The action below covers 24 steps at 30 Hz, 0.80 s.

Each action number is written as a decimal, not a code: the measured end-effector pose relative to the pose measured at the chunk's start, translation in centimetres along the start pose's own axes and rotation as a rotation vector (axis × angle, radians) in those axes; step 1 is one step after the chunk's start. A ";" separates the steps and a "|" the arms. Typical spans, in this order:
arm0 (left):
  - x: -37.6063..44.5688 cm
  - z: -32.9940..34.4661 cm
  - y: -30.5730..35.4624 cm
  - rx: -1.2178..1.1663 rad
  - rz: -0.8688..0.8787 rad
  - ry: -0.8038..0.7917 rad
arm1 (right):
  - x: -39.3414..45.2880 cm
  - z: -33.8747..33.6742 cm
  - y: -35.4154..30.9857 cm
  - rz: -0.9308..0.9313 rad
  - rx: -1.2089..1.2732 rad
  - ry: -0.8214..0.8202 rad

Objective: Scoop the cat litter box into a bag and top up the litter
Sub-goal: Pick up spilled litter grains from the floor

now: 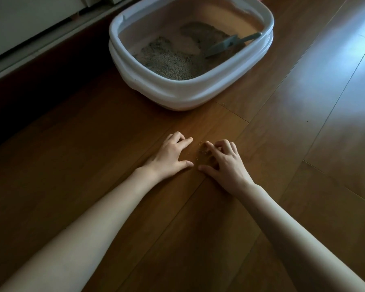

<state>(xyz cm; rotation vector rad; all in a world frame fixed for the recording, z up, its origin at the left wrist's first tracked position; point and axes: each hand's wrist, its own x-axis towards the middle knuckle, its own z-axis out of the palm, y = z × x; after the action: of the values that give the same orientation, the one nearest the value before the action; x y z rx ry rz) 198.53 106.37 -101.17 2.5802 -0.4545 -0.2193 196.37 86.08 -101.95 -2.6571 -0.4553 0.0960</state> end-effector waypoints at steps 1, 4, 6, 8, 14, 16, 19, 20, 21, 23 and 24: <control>0.3 0.0 0.1 -0.002 0.010 -0.005 | 0.5 0.2 -0.1 -0.009 0.028 0.009; 1.0 0.1 0.6 -0.013 0.038 0.022 | 1.5 0.6 -0.3 -0.044 0.111 0.072; 1.2 0.3 1.0 -0.032 0.034 0.053 | 1.8 0.8 -0.4 -0.064 0.135 0.118; 1.3 0.5 1.3 -0.059 0.029 0.084 | 1.9 1.0 -0.7 -0.088 0.126 0.166; 0.8 1.2 2.3 -0.091 -0.020 0.159 | 1.4 2.1 -1.6 -0.119 -0.035 0.240; 0.7 1.4 2.4 -0.093 -0.034 0.176 | 1.3 2.3 -2.0 -0.088 -0.089 0.224; 0.7 1.6 2.6 -0.108 -0.060 0.195 | 1.3 2.4 -2.8 -0.022 -0.136 0.216; 0.7 1.6 2.7 -0.123 -0.076 0.207 | 1.4 2.4 -3.2 0.005 -0.120 0.211; 0.7 1.7 2.8 -0.148 -0.098 0.220 | 1.6 2.3 -3.5 0.048 -0.077 0.198; 0.7 1.7 3.0 -0.212 -0.146 0.243 | 2.0 1.7 -3.9 0.213 0.104 0.197; 0.7 1.5 3.1 -0.240 -0.162 0.254 | 2.1 1.4 -4.0 0.339 0.258 0.234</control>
<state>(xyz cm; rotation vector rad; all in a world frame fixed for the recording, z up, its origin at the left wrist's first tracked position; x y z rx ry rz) 197.95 102.94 -100.97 2.3668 -0.1175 0.0011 196.93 90.70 -101.44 -2.4252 0.0818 -0.0513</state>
